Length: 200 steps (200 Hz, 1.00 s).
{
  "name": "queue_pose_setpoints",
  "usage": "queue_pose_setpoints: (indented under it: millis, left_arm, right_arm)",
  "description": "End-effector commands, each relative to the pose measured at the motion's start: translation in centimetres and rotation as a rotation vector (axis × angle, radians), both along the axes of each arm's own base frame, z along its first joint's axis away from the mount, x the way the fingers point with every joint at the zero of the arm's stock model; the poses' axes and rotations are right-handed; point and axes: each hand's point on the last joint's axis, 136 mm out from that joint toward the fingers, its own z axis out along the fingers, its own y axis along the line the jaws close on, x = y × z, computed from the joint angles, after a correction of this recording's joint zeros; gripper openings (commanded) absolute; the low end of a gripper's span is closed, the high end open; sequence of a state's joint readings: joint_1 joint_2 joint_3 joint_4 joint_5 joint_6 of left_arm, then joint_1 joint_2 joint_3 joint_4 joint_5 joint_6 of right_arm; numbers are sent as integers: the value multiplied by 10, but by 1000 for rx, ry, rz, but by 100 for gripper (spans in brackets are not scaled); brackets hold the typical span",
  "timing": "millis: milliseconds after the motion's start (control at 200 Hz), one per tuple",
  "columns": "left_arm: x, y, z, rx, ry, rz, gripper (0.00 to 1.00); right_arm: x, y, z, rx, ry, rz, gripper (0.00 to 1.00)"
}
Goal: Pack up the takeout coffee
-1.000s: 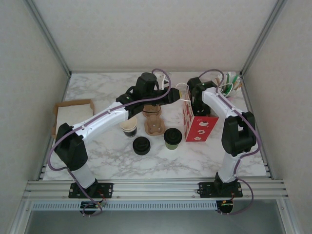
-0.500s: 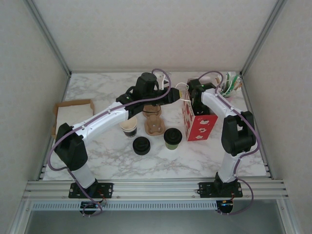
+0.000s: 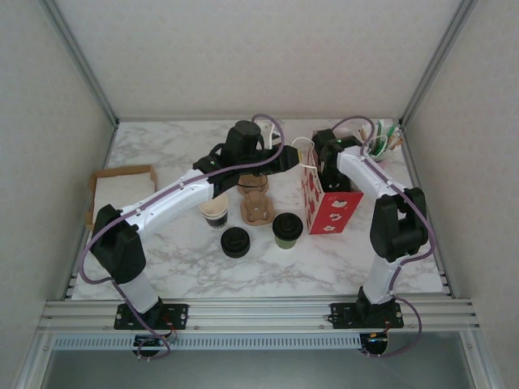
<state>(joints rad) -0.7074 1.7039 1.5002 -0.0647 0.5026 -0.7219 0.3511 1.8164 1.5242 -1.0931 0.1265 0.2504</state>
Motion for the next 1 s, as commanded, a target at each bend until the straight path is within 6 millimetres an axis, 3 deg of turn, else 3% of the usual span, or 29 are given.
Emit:
queue_pose_setpoints:
  millis: [0, 591, 996]
  left_arm:
    - [2, 10, 12, 1, -28, 41, 15]
    - [23, 61, 13, -6, -32, 178, 16]
    - [22, 69, 11, -4, -22, 198, 23]
  right_arm:
    - [4, 4, 30, 48, -56, -13, 68]
    - [40, 40, 47, 140, -113, 42, 70]
    - [42, 45, 63, 134, -142, 61, 72]
